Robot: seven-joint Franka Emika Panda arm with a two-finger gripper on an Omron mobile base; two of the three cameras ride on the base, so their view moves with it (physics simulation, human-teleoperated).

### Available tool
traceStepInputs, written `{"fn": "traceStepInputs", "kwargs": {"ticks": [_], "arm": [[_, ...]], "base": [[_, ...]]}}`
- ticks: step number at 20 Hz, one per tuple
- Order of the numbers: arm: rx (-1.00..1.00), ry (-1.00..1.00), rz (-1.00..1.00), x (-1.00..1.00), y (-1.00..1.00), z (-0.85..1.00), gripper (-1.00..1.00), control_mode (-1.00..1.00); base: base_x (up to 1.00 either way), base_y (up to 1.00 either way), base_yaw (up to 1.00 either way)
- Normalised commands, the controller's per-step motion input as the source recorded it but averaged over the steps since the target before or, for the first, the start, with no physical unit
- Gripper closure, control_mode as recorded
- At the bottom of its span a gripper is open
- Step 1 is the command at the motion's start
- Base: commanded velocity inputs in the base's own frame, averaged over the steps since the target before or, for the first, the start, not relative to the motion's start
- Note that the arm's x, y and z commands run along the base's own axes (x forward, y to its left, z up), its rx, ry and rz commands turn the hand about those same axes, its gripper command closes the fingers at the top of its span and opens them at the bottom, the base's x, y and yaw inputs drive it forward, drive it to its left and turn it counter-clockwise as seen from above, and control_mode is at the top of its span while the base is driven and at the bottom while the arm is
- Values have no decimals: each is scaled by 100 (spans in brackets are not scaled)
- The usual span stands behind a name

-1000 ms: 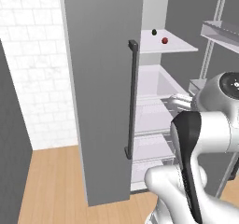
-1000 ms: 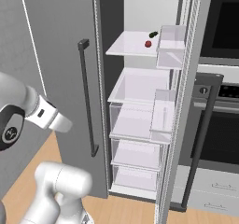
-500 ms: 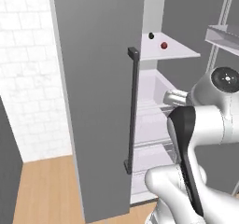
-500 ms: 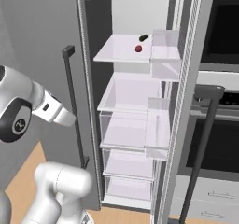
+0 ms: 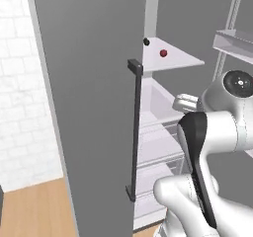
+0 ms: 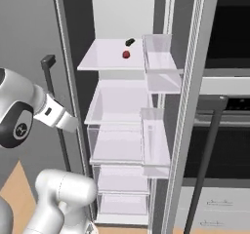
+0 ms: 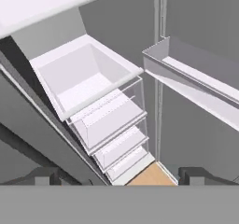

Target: Take the strawberry from the fridge and place it on top of the pancake, located on the dining counter.

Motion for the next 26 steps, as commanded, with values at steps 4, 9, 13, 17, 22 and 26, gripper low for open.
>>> {"fn": "traceStepInputs", "kwargs": {"ticks": [4, 9, 13, 17, 22, 26], "arm": [[0, 0, 0, 0, 0, 0, -100, 100], [0, 0, 0, 0, 0, 0, -100, 100], [0, 0, 0, 0, 0, 0, -100, 100], [0, 0, 0, 0, 0, 0, -100, 100], [0, 0, 0, 0, 0, 0, -100, 100], [0, 0, 0, 0, 0, 0, -100, 100]], "base": [[56, -1, -28], [53, -1, -28], [49, -1, -23], [42, -40, -2], [32, -43, 12], [38, -11, 10]]}}
